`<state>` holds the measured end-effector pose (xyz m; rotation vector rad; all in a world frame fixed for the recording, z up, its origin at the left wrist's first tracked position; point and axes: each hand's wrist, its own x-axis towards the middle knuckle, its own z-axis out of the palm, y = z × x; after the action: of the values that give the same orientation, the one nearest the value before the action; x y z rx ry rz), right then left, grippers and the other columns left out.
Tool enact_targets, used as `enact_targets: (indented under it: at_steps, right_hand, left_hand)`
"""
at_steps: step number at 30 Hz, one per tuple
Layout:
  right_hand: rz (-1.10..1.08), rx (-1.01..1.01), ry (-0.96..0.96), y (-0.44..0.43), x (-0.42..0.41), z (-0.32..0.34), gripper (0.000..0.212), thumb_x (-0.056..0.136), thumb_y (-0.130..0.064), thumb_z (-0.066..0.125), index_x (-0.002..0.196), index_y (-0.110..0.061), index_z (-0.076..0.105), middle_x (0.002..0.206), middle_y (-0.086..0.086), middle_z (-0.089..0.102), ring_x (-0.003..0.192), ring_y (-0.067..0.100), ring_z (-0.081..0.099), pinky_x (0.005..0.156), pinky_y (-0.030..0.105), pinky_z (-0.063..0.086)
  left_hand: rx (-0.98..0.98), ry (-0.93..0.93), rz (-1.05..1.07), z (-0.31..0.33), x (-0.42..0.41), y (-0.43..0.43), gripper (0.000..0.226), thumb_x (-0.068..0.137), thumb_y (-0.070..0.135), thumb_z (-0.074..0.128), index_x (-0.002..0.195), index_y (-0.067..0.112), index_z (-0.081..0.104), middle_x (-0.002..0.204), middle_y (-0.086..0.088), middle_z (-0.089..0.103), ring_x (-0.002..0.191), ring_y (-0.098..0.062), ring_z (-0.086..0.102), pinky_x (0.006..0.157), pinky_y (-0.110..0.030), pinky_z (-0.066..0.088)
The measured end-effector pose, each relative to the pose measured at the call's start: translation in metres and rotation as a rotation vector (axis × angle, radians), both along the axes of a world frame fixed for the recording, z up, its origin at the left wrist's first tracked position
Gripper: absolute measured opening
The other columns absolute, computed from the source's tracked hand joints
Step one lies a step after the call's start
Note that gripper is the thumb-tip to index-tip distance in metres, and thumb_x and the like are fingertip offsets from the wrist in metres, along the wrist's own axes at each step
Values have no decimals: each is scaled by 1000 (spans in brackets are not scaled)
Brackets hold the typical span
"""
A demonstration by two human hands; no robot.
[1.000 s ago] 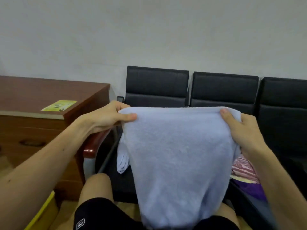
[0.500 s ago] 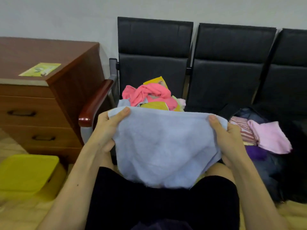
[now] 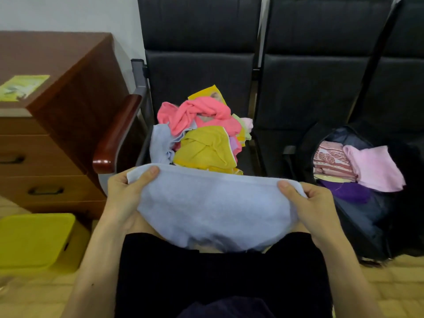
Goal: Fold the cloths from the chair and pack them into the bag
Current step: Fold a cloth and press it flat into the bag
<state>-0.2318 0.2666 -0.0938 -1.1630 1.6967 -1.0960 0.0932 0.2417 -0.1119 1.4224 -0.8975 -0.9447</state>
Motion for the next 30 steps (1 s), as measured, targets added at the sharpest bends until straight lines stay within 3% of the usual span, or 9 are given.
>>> enact_targets:
  at_steps: [6, 9, 11, 14, 17, 21, 25, 28, 30]
  right_hand:
    - [88, 59, 93, -21, -2, 4, 16, 89, -27, 69, 84, -12, 72, 82, 9, 69, 86, 26, 62, 66, 33, 43]
    - [44, 81, 54, -28, 0, 3, 17, 91, -23, 68, 78, -12, 71, 77, 9, 67, 80, 23, 59, 67, 32, 41]
    - [28, 100, -7, -32, 4, 1, 28, 92, -21, 67, 68, -7, 68, 74, 21, 61, 76, 24, 56, 69, 33, 41]
    - [39, 153, -139, -34, 13, 2, 32, 93, -20, 65, 73, 5, 63, 84, 37, 54, 77, 29, 52, 75, 40, 40]
    - [56, 211, -283, -37, 25, 0, 28, 93, -17, 64, 75, 3, 69, 85, 24, 60, 82, 29, 54, 72, 39, 44]
    - [32, 223, -425, -42, 48, -2, 21, 92, -18, 66, 78, -5, 76, 87, 18, 65, 76, 26, 59, 57, 29, 51]
    - [88, 203, -478, -46, 67, -4, 23, 92, -19, 66, 78, -4, 76, 83, 25, 66, 75, 30, 61, 63, 33, 53]
    - [127, 180, -485, -49, 77, -4, 26, 94, -14, 62, 72, -10, 76, 74, 8, 73, 68, 16, 70, 57, 25, 56]
    - [143, 158, -451, -51, 80, -4, 19, 95, -13, 61, 83, -7, 75, 79, 6, 76, 76, 16, 73, 63, 25, 58]
  left_hand:
    - [139, 86, 69, -17, 3, -24, 18, 82, 30, 80, 87, 14, 75, 86, -11, 77, 89, -29, 74, 87, -49, 58]
    - [181, 172, 96, -17, -7, -32, 10, 86, 20, 75, 83, 10, 72, 72, -4, 75, 81, -24, 73, 76, -36, 58]
    - [177, 210, 92, -15, -17, -35, 11, 88, 13, 70, 78, 9, 71, 66, -5, 72, 74, -23, 71, 71, -33, 55]
    - [147, 260, 70, -15, -29, -39, 18, 89, 11, 69, 72, 7, 71, 67, -8, 71, 69, -21, 68, 69, -33, 53]
    - [120, 290, 18, -16, -45, -40, 37, 92, 12, 65, 56, 13, 68, 63, -4, 67, 67, -15, 65, 65, -28, 52]
    - [70, 179, -127, -13, -71, -33, 33, 97, 17, 61, 66, 4, 60, 63, 0, 62, 65, -11, 58, 65, -28, 50]
    - [-15, 53, -280, -6, -95, -26, 41, 98, 11, 59, 59, 24, 63, 59, 12, 60, 65, -2, 55, 63, -21, 44]
    - [-53, 42, -371, -2, -104, -26, 29, 96, 11, 59, 78, 28, 74, 74, 8, 72, 78, -2, 65, 73, -18, 50]
    - [-45, 52, -390, -1, -107, -26, 20, 96, 13, 60, 93, 25, 75, 88, -2, 75, 89, -4, 68, 81, -19, 51]
